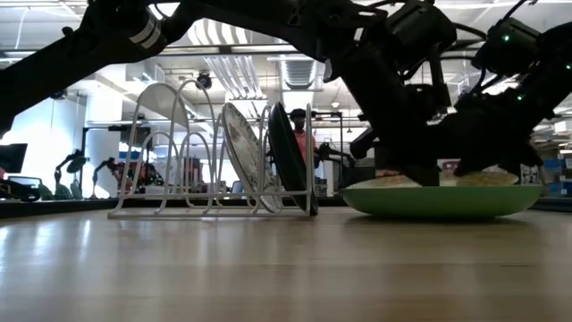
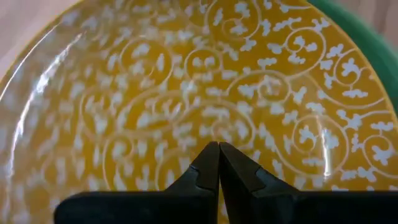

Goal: Sort dishes
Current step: Put the yellow plate in the dish rack

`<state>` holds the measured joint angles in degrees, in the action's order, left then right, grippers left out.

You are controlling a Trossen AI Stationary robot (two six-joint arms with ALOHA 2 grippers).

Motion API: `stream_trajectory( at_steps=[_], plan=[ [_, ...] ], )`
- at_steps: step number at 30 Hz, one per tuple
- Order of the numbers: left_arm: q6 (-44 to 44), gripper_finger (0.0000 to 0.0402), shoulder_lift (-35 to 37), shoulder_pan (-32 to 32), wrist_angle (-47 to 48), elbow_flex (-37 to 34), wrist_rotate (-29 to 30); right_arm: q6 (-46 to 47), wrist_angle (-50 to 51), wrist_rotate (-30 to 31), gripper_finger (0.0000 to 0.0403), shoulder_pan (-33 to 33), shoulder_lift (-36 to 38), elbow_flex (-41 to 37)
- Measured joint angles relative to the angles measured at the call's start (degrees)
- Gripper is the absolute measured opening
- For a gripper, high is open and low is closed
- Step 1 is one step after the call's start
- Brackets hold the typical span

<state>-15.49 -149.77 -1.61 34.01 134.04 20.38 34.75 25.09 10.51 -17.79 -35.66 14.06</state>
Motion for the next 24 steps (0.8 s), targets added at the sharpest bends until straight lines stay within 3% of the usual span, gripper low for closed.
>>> stream_trajectory(
  at_steps=[24],
  plan=[
    [3.0,0.0000,2.7,0.0,-4.7,0.9,0.0,-5.5,3.0,1.1,0.0001,0.1,0.0,5.5]
  ],
)
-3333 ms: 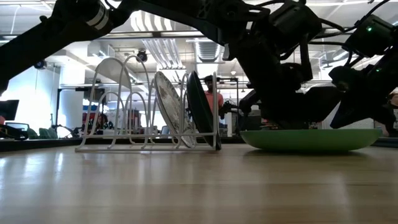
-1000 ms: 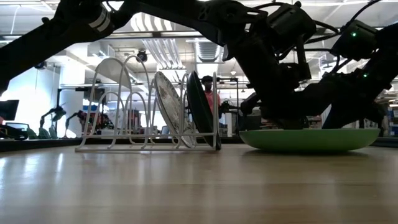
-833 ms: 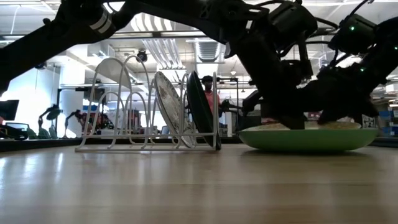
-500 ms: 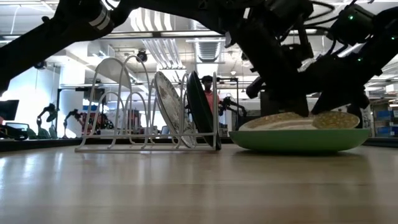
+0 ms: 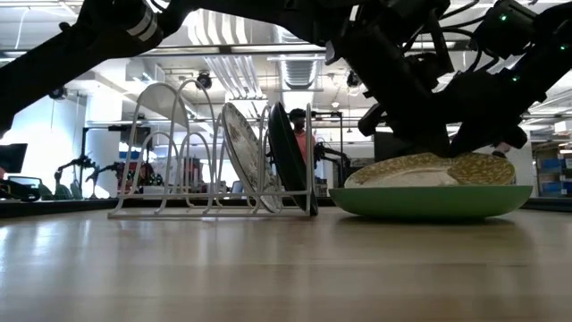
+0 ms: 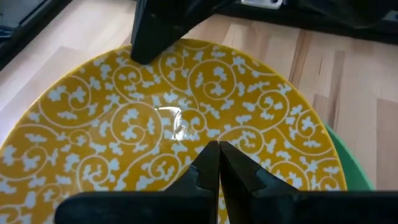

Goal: Sort dishes
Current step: Put the yellow plate in the dish rack

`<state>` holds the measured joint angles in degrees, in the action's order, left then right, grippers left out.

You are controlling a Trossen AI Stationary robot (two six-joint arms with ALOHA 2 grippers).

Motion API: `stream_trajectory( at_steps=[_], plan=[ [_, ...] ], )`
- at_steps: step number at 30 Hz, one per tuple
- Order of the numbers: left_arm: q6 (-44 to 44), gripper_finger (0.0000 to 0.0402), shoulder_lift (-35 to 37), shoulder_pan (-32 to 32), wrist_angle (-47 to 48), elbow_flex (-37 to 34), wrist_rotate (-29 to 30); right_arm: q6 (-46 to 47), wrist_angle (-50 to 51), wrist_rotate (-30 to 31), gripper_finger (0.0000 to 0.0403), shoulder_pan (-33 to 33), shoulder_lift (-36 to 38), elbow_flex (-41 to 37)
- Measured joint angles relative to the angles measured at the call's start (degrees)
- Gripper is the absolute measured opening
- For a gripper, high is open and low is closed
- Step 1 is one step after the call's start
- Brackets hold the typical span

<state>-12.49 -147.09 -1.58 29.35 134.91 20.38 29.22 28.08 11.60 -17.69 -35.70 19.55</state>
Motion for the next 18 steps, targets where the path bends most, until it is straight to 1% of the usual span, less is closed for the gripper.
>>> stream_trajectory(
  at_steps=[7,18],
  plan=[
    [0.2,0.0000,1.6,0.1,0.3,0.0,0.0,-1.1,1.6,0.2,0.0001,0.0,-0.1,1.6],
    [4.5,0.0000,3.6,0.1,0.2,0.0,0.1,-3.2,2.7,0.4,0.0000,0.0,-0.1,2.8]
  ],
)
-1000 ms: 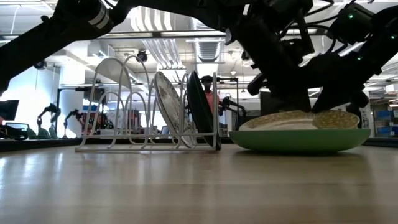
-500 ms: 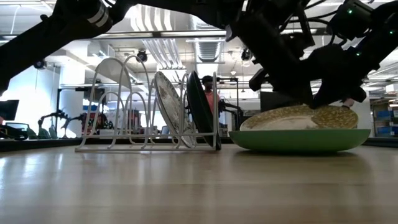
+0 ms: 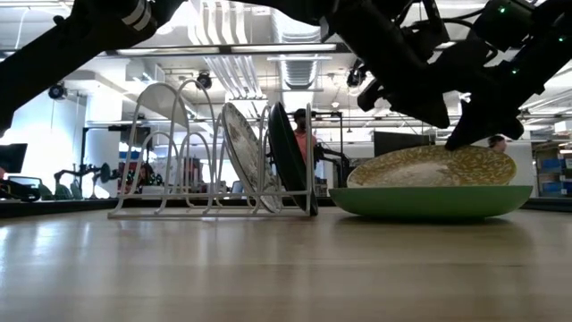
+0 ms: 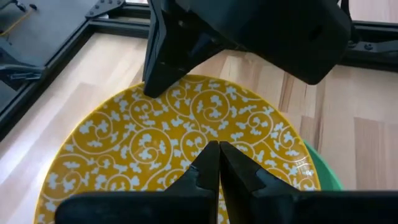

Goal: Sort dishes
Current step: Put the yellow plate in the dish rack

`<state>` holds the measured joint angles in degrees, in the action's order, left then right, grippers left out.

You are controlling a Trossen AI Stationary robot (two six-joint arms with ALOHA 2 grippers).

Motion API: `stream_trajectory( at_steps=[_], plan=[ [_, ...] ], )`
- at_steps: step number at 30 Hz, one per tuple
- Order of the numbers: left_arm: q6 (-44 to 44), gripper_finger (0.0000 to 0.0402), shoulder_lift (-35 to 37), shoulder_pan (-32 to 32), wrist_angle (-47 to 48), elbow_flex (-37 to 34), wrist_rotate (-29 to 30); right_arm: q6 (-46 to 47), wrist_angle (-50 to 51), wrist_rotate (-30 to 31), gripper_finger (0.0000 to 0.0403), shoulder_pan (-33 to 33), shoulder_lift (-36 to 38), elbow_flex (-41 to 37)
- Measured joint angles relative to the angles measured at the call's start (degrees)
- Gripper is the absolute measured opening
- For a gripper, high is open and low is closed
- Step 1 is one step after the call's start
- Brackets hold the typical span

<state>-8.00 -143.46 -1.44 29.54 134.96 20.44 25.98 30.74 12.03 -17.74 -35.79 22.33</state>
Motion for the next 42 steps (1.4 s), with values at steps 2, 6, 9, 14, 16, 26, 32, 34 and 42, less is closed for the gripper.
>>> stream_trajectory(
  at_steps=[2,6,9,14,16,26,32,34,42],
  plan=[
    [0.0,0.0000,0.1,0.0,0.1,0.0,0.0,-0.2,0.0,0.0,0.0000,0.1,0.0,0.0],
    [0.6,0.0000,0.6,0.0,0.0,0.0,-0.1,-0.4,-0.2,0.4,0.0000,0.9,0.2,0.0],
    [1.2,0.0000,1.2,0.1,0.0,0.0,-0.4,-0.4,-0.2,0.5,0.0000,1.0,0.2,0.0],
    [1.5,0.0000,3.1,0.1,3.6,0.0,-0.4,-0.4,-0.2,0.6,0.0000,1.0,0.2,0.0],
    [1.4,0.0000,4.0,0.1,7.1,0.0,-0.4,-0.6,-0.2,0.6,0.0000,1.0,0.2,0.5],
    [0.0,0.0000,6.4,0.1,17.6,0.0,3.1,-3.2,0.4,0.6,0.0000,1.0,0.2,4.8],
    [1.5,0.0000,7.5,0.1,20.7,0.0,3.1,-4.3,1.2,0.6,0.0000,1.0,0.2,5.9],
    [1.5,0.0000,7.9,0.1,22.2,0.0,3.0,-4.2,2.0,0.6,0.0000,1.0,0.2,6.2],
    [0.2,0.0000,9.1,0.1,29.5,0.0,3.1,-4.2,3.1,0.6,0.0000,1.0,0.1,6.2]
  ],
)
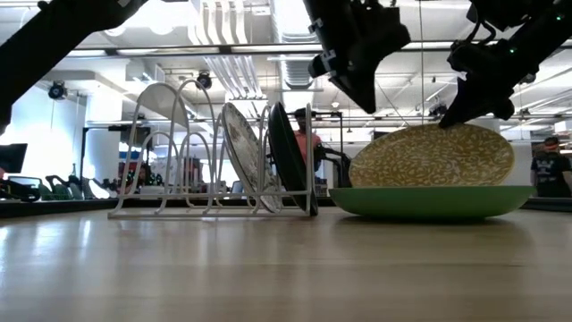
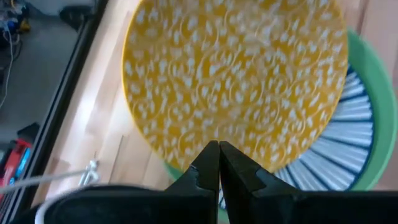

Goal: Sort dishes
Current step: Put the yellow plate in the dish rack

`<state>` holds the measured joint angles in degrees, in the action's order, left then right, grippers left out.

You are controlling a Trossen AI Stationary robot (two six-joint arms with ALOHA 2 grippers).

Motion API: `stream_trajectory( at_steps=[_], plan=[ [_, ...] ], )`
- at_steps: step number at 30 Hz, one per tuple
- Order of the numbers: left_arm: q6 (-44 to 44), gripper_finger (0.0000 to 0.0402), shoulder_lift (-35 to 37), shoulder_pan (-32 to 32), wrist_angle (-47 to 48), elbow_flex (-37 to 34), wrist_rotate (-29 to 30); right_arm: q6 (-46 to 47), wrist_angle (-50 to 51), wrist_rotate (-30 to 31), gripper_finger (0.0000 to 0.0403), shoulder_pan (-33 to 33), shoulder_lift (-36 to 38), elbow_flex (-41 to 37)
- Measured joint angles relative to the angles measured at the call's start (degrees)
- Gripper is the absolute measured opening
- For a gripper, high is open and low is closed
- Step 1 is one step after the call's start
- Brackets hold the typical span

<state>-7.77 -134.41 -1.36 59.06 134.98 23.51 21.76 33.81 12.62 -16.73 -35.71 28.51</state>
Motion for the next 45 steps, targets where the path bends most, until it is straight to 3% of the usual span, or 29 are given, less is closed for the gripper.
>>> stream_trajectory(
  at_steps=[11,31,45],
  plan=[
    [-2.4,0.0000,0.8,0.1,6.8,0.0,3.1,0.0,0.3,-0.5,0.0000,0.0,0.0,0.0],
    [4.1,0.0000,6.7,0.0,3.1,0.0,3.4,-1.7,0.0,-0.6,0.0000,0.0,0.0,0.0],
    [13.5,0.0000,9.7,0.3,-6.3,-0.2,-11.1,-6.4,0.1,-0.9,0.0000,0.0,0.0,3.0]
  ],
)
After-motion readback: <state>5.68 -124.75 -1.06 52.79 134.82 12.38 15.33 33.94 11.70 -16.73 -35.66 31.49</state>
